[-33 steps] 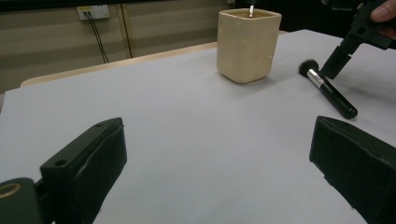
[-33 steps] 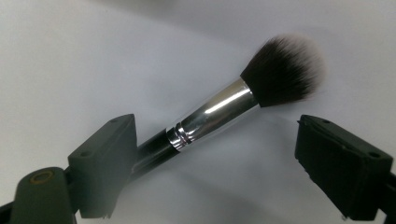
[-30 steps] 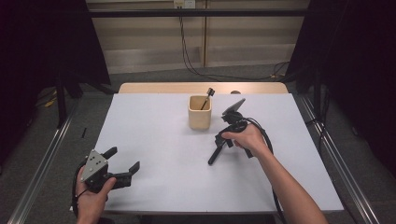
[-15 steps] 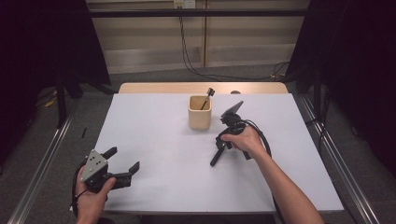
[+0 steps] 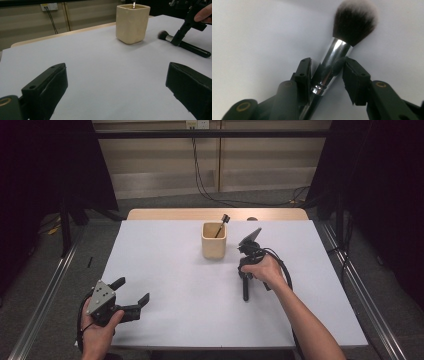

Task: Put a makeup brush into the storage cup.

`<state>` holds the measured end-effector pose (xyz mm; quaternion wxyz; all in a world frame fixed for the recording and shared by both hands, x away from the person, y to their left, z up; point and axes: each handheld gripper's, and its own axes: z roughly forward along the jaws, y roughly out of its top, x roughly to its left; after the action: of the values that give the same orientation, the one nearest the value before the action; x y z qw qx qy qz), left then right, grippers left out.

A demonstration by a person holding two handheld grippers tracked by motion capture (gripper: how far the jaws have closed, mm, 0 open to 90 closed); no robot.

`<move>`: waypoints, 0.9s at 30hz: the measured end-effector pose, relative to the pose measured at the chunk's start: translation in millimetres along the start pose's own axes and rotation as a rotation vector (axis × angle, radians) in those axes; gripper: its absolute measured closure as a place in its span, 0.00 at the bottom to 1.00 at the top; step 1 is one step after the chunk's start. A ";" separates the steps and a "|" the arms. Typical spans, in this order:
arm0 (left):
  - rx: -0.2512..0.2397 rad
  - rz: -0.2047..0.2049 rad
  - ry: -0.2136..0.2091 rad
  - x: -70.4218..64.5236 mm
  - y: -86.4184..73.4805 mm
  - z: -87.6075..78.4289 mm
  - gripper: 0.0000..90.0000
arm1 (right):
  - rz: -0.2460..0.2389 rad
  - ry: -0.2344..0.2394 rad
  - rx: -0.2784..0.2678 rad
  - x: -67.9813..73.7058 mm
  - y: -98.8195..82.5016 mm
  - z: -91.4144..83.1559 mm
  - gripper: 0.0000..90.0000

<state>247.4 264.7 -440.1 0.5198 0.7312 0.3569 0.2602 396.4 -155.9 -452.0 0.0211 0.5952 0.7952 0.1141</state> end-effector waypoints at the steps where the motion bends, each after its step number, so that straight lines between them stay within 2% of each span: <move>1: -0.001 -0.003 0.000 -0.1 0.0 -0.1 0.04 | 0.002 -0.005 0.000 -0.5 0.1 0.0 0.70; 5: -0.001 -0.003 0.004 0.3 -0.1 -0.7 0.04 | 0.003 -0.017 0.000 -2.0 -0.2 -0.3 0.77; 8: -0.020 -0.010 0.004 0.2 0.3 -1.2 0.04 | -0.011 -0.013 -0.001 -3.0 -0.3 -0.4 0.78; 17: -0.015 -0.011 0.003 0.5 -0.2 -0.2 0.04 | -0.044 0.001 -0.001 -5.0 -0.3 -1.1 0.80; 21: -0.010 -0.018 0.003 0.4 -0.6 0.3 0.04 | -0.047 0.020 -0.007 -7.7 -0.9 -1.7 0.80; 24: -0.028 -0.038 -0.007 0.5 -1.1 0.6 0.04 | -0.047 0.033 -0.017 -9.4 -2.2 -2.3 0.80; 27: -0.033 -0.042 -0.010 -0.4 -1.2 1.0 0.04 | -0.049 0.048 -0.040 -11.7 -4.1 -5.8 0.80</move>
<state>247.7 264.1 -441.5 0.5387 0.7163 0.3653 0.2516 394.9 -169.0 -448.4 0.0167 0.5721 0.8073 0.1437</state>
